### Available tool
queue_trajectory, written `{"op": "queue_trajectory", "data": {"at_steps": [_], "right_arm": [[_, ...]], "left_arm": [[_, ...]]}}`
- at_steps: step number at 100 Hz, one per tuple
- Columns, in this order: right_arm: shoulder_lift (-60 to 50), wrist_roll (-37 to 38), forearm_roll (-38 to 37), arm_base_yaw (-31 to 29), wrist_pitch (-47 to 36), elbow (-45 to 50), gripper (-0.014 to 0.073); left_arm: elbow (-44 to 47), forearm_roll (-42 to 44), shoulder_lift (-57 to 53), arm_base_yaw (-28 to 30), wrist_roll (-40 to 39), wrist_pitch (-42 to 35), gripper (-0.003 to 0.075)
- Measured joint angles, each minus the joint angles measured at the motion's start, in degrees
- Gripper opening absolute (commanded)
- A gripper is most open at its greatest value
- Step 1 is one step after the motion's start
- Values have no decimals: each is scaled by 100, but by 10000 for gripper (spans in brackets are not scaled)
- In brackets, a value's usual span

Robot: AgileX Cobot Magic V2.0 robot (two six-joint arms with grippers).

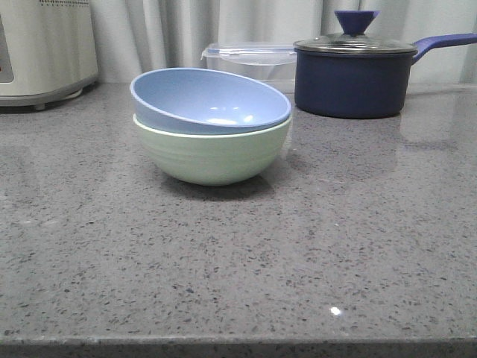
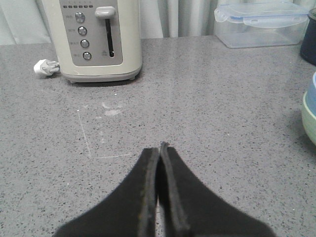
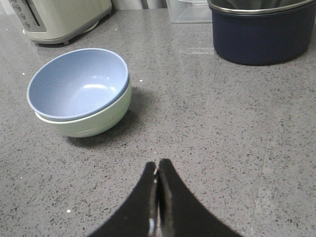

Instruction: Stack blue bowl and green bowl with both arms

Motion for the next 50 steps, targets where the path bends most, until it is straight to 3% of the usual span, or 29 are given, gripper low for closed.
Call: {"op": "queue_trajectory", "data": {"at_steps": [33,50], "right_arm": [[0,0,0,0,0,0,-80],[0,0,0,0,0,0,-80]], "left_arm": [[1125,0,-790,129,10,-1405,-20],[1741,0,-1325,171,10,-1524,-20]]}}
